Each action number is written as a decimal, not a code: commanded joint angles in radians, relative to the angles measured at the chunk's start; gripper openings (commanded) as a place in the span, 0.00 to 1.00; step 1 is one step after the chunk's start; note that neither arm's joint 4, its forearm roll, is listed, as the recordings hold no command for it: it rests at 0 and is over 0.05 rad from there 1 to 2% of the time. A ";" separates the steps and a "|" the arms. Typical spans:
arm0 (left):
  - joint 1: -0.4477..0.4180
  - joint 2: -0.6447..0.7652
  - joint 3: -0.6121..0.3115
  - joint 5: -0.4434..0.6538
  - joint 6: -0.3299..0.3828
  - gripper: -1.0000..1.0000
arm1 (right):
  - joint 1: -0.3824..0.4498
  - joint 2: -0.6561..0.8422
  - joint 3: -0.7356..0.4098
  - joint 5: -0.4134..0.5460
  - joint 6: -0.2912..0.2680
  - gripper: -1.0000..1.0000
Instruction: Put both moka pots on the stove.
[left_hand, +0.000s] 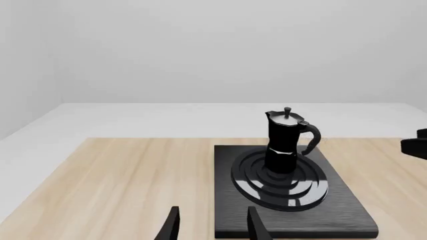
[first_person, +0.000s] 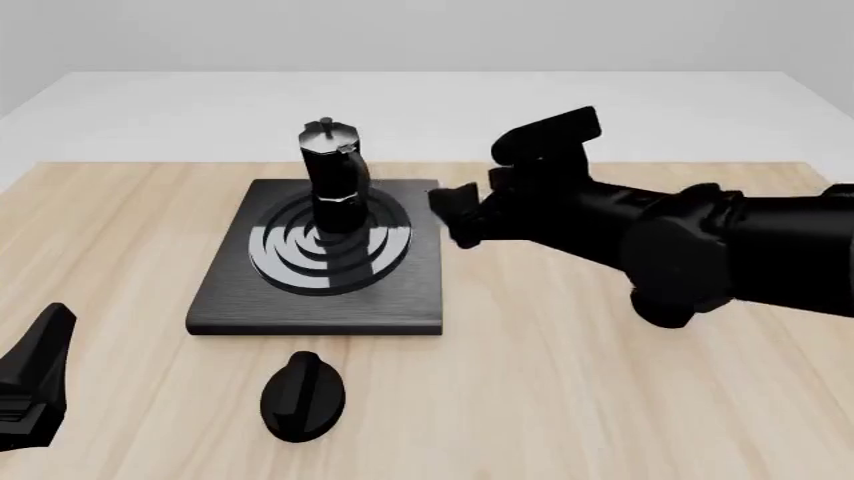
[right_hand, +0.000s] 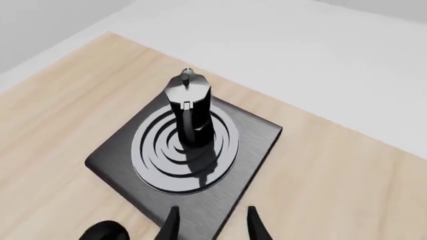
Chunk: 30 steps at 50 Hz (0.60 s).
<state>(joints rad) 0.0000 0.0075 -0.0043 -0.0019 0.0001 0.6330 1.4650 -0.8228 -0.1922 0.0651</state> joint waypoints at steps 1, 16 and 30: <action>0.000 0.000 0.000 0.000 0.000 1.00 | -0.056 -0.171 0.145 0.007 -0.031 1.00; 0.000 0.000 0.000 0.000 0.000 1.00 | -0.198 -0.485 0.234 0.124 -0.061 1.00; 0.000 0.000 0.000 0.000 0.000 1.00 | -0.353 -0.650 0.287 0.217 -0.062 1.00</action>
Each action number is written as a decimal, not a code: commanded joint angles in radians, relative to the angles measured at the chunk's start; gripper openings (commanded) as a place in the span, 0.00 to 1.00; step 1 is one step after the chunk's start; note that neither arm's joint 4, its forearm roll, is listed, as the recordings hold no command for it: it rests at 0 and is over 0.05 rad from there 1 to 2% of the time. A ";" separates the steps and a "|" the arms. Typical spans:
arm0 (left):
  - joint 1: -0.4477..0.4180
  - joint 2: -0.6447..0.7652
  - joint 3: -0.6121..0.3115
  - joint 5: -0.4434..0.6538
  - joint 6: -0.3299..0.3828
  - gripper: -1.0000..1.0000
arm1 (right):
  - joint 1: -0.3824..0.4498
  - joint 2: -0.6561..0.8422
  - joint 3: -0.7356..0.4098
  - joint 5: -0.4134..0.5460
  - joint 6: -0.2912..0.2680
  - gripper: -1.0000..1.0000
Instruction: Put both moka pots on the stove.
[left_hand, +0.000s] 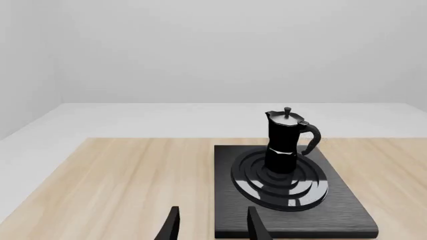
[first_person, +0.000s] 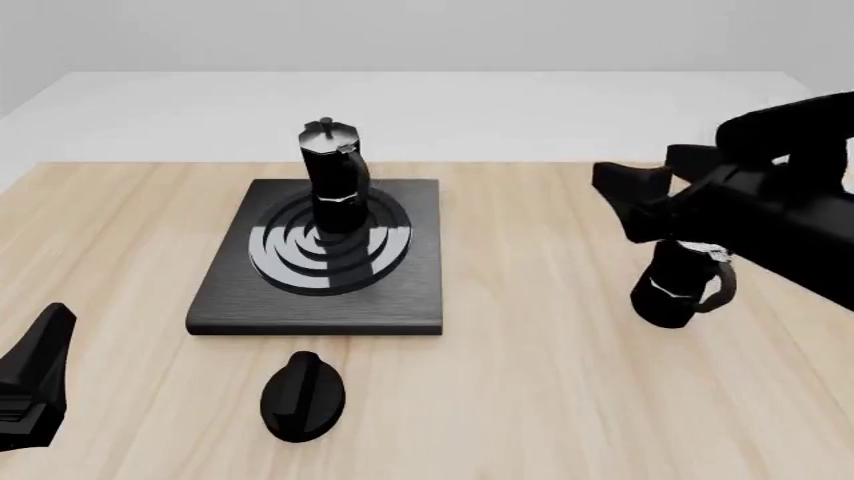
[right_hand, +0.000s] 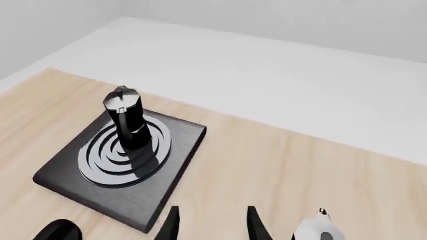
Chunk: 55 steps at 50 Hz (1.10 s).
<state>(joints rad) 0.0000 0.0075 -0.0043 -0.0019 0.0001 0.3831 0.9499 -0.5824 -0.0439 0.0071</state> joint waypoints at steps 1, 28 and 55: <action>0.000 0.000 0.000 0.000 0.000 1.00 | -0.107 -0.141 0.054 0.070 0.000 1.00; 0.000 0.000 0.000 0.000 0.000 1.00 | -0.406 -0.451 0.119 0.333 -0.078 1.00; 0.000 0.000 0.000 0.000 0.000 1.00 | -0.545 -0.369 0.200 0.224 -0.076 1.00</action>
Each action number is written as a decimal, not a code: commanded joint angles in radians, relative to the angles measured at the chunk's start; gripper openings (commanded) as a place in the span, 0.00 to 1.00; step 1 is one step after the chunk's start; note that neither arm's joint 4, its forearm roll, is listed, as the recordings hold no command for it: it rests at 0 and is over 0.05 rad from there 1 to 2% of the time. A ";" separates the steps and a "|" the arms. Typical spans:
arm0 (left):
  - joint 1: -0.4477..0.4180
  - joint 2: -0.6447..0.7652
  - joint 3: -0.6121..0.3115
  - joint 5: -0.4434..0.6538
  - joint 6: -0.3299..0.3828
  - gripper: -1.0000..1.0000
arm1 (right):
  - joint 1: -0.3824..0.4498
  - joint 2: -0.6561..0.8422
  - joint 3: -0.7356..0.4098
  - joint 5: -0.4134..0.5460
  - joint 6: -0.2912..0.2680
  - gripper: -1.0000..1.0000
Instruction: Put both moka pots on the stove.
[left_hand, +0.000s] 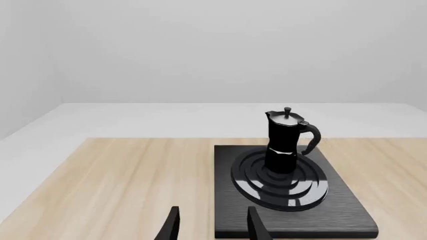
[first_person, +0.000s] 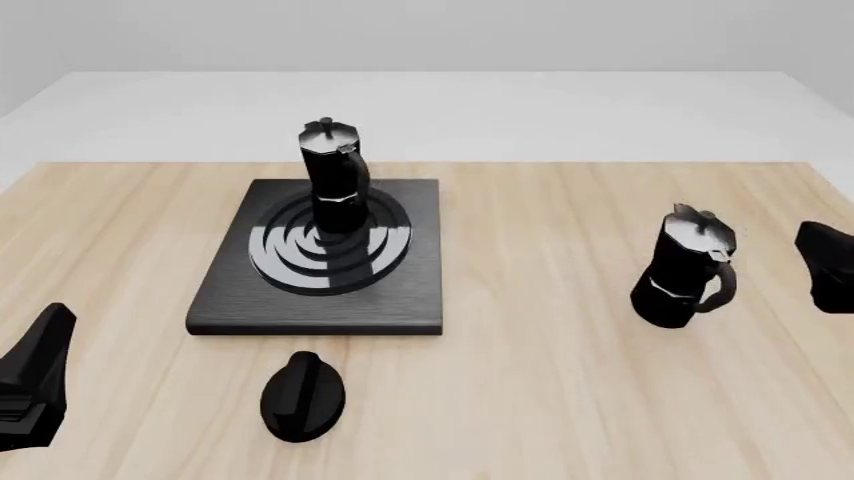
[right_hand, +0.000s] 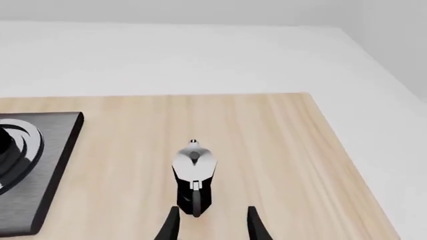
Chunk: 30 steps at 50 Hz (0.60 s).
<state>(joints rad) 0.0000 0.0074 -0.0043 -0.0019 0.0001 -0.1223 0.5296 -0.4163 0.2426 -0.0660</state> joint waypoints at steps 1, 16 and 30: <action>0.000 0.000 0.000 0.000 0.000 1.00 | -0.040 0.058 0.034 -0.069 -0.002 1.00; 0.000 0.000 0.000 0.000 0.000 1.00 | -0.049 0.183 0.065 -0.195 0.012 1.00; 0.000 0.000 0.000 0.000 0.000 1.00 | -0.028 0.313 0.074 -0.303 0.025 1.00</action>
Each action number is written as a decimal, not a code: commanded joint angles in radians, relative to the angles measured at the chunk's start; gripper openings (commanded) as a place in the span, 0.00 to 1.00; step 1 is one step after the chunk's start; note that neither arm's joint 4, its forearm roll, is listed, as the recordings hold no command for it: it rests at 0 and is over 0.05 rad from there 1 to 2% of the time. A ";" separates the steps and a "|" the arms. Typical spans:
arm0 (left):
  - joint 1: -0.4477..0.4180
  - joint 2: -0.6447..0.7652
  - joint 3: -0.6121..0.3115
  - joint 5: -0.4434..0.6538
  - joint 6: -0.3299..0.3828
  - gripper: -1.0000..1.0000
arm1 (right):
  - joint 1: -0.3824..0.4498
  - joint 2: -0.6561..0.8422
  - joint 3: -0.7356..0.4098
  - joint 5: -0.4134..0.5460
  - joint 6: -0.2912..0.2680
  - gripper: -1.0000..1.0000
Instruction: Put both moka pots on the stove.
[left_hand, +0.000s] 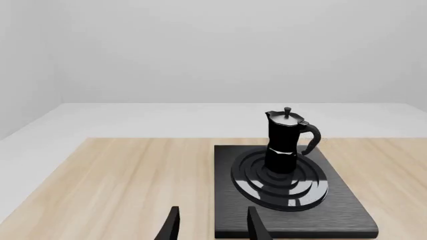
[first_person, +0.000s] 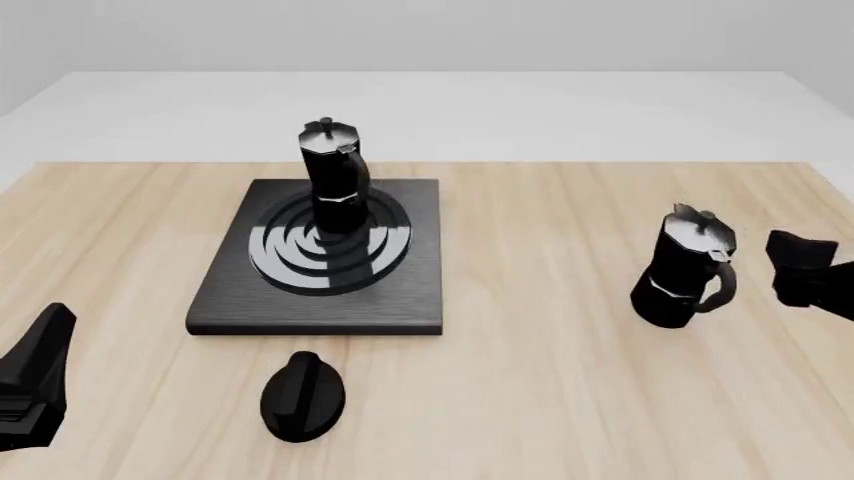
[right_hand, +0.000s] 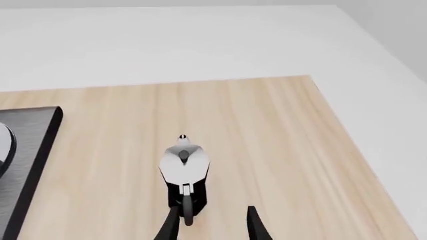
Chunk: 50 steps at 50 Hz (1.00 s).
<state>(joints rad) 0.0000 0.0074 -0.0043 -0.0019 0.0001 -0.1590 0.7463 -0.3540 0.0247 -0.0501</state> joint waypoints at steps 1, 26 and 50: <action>0.000 0.000 0.000 0.000 0.000 1.00 | 0.010 0.109 0.012 -0.094 0.010 1.00; 0.000 0.000 0.000 0.000 0.000 1.00 | 0.032 0.291 0.005 -0.230 0.018 1.00; 0.000 0.000 0.000 0.000 0.000 1.00 | 0.066 0.384 -0.009 -0.289 0.025 1.00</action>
<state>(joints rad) 0.0001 0.0075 -0.0043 -0.0019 0.0001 -0.1049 1.0931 -0.3589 -0.2403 -0.0297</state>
